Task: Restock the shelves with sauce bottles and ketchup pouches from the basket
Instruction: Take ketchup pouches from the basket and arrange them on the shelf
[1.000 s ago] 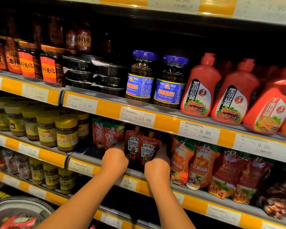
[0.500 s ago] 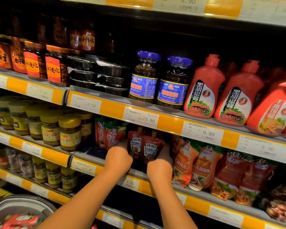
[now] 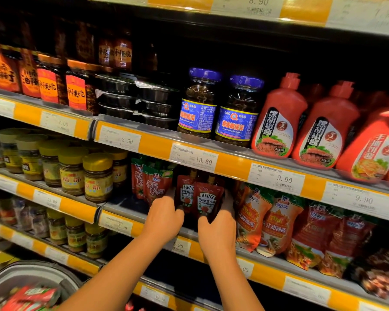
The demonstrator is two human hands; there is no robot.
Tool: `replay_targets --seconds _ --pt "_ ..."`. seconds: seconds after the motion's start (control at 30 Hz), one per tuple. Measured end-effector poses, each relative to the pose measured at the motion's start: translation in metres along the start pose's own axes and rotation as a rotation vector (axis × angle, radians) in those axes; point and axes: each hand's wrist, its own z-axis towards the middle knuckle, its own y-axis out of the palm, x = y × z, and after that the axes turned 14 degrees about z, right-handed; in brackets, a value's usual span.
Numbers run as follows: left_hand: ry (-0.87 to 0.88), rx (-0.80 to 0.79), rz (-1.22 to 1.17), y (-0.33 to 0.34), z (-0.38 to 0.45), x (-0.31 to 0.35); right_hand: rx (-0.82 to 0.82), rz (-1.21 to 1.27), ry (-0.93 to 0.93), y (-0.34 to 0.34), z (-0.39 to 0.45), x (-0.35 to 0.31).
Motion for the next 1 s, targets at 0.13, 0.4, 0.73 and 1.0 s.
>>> replay_targets --seconds 0.13,0.4,0.73,1.0 --pt "0.098 0.133 -0.119 -0.007 -0.021 -0.011 0.037 0.057 -0.185 -0.003 -0.015 0.007" --pt "0.127 0.186 -0.293 -0.029 -0.07 -0.061 -0.029 0.194 -0.511 0.009 -0.054 0.006" --pt "-0.098 0.153 -0.197 -0.038 -0.126 -0.182 -0.344 0.142 -0.509 0.081 -0.111 0.02" --pt "-0.318 0.217 -0.067 -0.053 -0.174 -0.277 -0.705 0.035 -0.431 0.171 -0.178 0.03"
